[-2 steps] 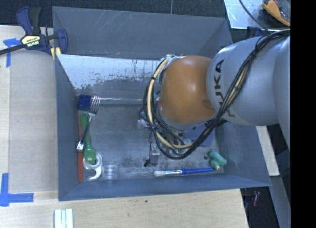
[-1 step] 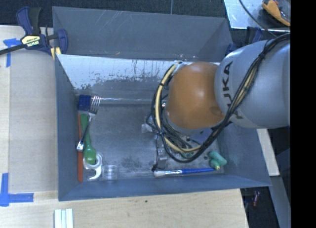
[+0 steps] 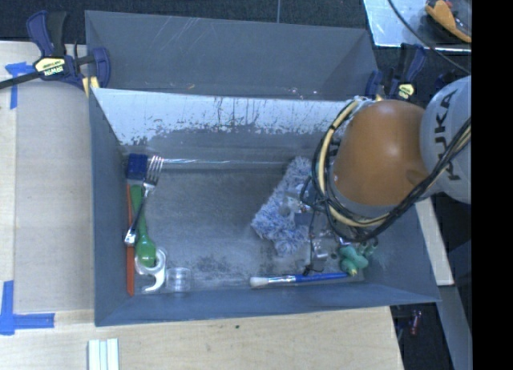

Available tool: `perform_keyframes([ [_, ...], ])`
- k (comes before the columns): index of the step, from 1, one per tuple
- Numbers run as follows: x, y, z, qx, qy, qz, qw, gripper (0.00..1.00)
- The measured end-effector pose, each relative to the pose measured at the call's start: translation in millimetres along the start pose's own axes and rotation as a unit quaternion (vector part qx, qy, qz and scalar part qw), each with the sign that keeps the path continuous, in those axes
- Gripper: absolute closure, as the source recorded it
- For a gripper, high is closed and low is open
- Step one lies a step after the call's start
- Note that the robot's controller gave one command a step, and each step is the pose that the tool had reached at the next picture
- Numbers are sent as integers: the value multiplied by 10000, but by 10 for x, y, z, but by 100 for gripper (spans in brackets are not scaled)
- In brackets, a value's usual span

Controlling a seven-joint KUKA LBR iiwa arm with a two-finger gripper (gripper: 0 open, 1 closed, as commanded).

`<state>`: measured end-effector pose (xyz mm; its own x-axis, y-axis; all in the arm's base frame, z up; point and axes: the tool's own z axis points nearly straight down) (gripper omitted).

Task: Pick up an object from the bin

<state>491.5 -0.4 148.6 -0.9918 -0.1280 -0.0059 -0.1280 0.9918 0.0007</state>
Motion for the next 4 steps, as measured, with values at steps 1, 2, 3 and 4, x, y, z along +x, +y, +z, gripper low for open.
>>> perform_keyframes([
  [1,-171,62,-96,26,27,-64,10000,0],
  [2,-238,113,796,18,18,-871,9962,0],
  [3,-259,78,63,6,-118,-247,9996,0],
  [4,-159,98,273,-1,42,-417,9991,0],
])
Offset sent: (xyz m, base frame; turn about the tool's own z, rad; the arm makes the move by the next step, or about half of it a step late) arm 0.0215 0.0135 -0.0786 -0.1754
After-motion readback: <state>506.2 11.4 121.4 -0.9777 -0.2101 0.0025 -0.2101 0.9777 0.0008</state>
